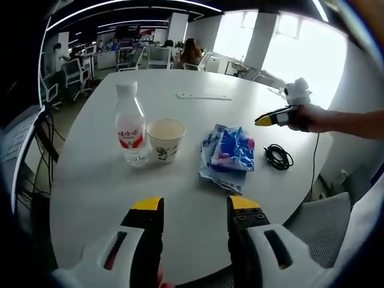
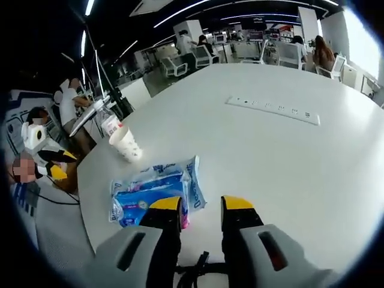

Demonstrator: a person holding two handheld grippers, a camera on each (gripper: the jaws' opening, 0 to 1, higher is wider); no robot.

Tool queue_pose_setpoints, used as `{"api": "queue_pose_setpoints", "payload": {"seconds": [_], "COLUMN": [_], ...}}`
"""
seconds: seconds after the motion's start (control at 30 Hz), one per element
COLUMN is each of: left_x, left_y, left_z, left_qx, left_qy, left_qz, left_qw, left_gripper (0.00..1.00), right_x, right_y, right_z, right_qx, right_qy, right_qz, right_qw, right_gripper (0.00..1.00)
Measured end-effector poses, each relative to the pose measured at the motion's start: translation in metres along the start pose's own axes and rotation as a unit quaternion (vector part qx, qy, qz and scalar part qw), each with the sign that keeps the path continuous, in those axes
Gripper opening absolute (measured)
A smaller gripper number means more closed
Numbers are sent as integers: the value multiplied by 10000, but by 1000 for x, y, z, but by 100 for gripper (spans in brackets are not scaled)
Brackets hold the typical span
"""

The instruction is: Arrange the tabletop items into an orderly group along one side of the table until the central work area is clear of visible clutter.

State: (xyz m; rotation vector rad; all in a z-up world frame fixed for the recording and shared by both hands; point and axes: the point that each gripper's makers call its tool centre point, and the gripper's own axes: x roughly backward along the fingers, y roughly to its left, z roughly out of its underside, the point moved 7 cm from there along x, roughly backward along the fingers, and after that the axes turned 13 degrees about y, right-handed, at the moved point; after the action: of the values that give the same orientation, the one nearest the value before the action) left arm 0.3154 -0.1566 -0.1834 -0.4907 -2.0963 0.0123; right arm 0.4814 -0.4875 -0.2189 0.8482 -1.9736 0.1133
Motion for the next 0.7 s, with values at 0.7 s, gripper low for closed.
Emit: {"api": "queue_pose_setpoints", "payload": {"seconds": [0.7], "left_x": [12], "left_y": [6], "left_z": [5], "left_qx": [164], "left_qy": [-97], "left_qz": [-124], "left_qw": [9997], "left_gripper": [41], "right_x": [-30], "right_y": [15], "right_z": [-9], "right_qx": [551], "right_qy": [423], "right_qz": [-144], "right_qw": [9975], "right_gripper": [25]}}
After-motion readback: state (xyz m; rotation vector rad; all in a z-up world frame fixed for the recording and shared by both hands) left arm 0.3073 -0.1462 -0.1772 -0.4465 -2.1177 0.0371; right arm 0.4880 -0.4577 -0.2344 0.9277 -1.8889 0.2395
